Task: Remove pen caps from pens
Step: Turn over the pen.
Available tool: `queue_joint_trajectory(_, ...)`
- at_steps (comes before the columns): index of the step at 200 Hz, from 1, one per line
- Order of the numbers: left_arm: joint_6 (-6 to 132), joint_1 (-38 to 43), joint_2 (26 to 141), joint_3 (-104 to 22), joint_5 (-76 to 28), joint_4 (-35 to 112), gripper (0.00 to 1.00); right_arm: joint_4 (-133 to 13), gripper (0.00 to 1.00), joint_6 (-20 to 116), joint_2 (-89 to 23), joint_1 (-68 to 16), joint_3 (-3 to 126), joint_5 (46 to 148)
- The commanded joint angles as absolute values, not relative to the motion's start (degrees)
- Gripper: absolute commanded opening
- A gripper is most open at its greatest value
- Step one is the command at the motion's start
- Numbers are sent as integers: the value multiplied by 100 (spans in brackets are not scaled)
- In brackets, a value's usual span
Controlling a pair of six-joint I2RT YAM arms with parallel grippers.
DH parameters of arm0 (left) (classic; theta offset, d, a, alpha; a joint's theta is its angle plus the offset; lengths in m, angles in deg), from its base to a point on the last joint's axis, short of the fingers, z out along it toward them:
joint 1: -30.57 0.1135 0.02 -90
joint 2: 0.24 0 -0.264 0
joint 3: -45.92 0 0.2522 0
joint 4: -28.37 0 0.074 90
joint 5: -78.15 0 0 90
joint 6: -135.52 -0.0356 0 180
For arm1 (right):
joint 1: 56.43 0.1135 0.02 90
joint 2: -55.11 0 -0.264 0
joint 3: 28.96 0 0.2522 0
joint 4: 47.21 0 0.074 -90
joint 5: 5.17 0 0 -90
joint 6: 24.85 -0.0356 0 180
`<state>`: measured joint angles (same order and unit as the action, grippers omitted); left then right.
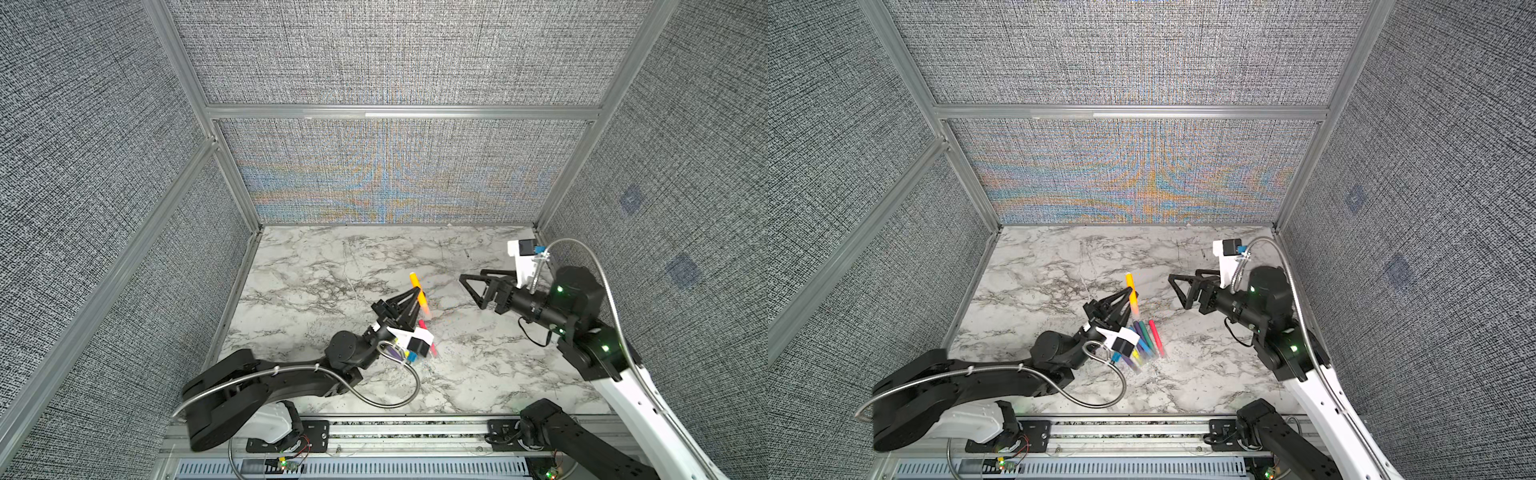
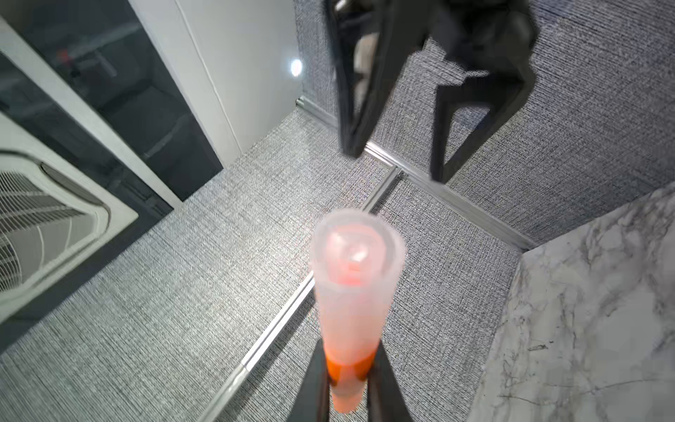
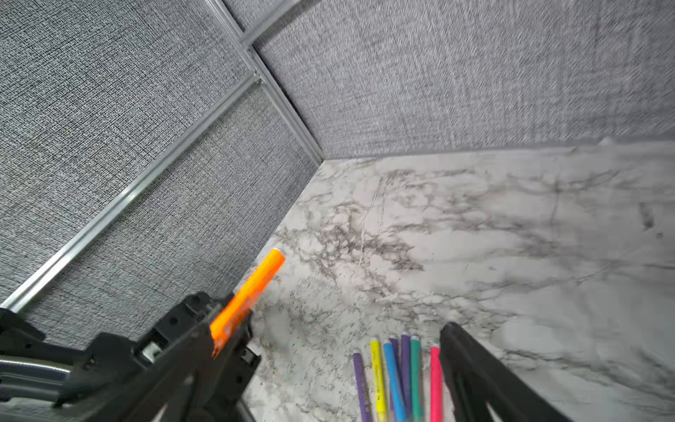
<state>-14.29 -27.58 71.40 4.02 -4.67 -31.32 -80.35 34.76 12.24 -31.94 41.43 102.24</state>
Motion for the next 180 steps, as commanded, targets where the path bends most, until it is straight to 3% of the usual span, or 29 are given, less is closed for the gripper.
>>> queue_joint_trajectory(1, 1316, -2131, 6083, -111, -2405, 316, 4, -7646, 99, 4028, 1842, -3184, 3689, 9477)
queue_joint_trajectory(29, 2687, -1282, 5472, -900, -4775, 2543, 10, -7779, 97, 4519, 2226, -3172, 3468, 9606)
queue_joint_trajectory(66, 2791, -828, 6065, -2370, -7472, 5438, 18, -7654, 92, 5052, 2266, -2966, 3245, 10283)
queue_joint_trajectory(117, 2743, -747, 6438, -2472, -8264, 5664, 11, -7454, 85, 5835, 1646, -1641, 3553, 10549)
queue_joint_trajectory(180, 2966, -709, 6498, -2392, -7530, 5365, 5, -7367, 80, 6647, 462, -141, 4171, 9547)
